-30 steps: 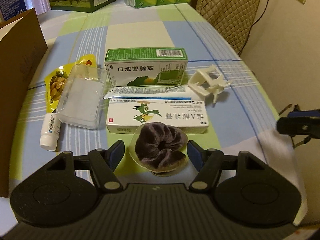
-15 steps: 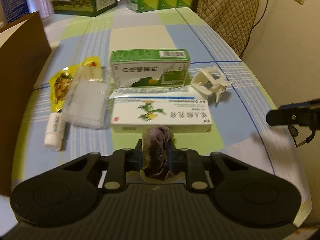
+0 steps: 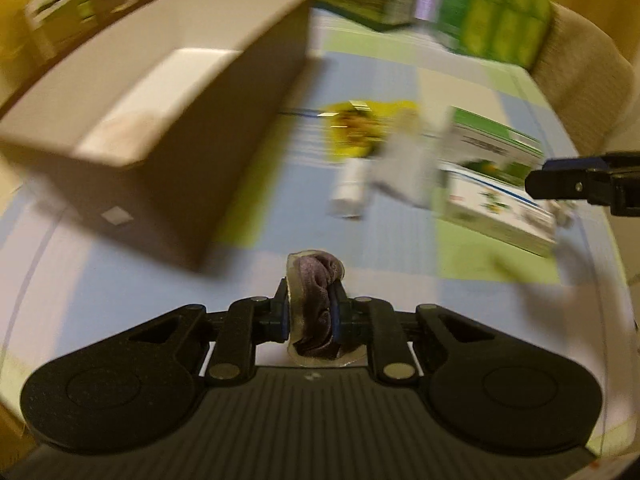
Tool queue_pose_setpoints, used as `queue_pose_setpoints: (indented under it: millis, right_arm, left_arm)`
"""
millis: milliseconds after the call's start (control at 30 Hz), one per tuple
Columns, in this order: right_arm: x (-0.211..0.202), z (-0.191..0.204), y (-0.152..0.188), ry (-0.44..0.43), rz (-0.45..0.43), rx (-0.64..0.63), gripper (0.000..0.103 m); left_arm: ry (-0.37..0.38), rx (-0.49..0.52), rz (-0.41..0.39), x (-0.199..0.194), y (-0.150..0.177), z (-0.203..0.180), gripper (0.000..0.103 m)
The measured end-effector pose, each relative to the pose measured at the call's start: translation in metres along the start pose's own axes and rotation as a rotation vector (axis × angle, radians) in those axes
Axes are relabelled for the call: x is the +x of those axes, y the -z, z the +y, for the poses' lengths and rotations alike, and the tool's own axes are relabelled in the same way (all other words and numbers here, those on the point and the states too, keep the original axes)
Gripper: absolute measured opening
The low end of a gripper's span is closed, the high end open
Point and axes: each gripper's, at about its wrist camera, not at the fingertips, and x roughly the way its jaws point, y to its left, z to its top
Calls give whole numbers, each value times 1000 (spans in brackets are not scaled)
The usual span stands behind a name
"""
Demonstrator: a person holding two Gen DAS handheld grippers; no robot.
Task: Organize objects
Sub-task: 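Grasp the dark scrunchie with the left tool while the right tool grasps the white pill bottle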
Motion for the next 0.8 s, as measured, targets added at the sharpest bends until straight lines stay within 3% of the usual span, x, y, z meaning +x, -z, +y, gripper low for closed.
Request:
queue_pose_setpoints:
  millis: [200,400,800]
  right_arm:
    - [60,37,-33,-119,66,-313,47]
    - [115,59,-49,-131,200,-523,47]
    - [177,59,-52,-175,413,-627,47]
  left_arm:
    - [-93,-151,2,-16,13,56,15]
    - [-158,-250,-4,-29,20,99,15]
    - [-176,-285,-9,-35,23,131,15]
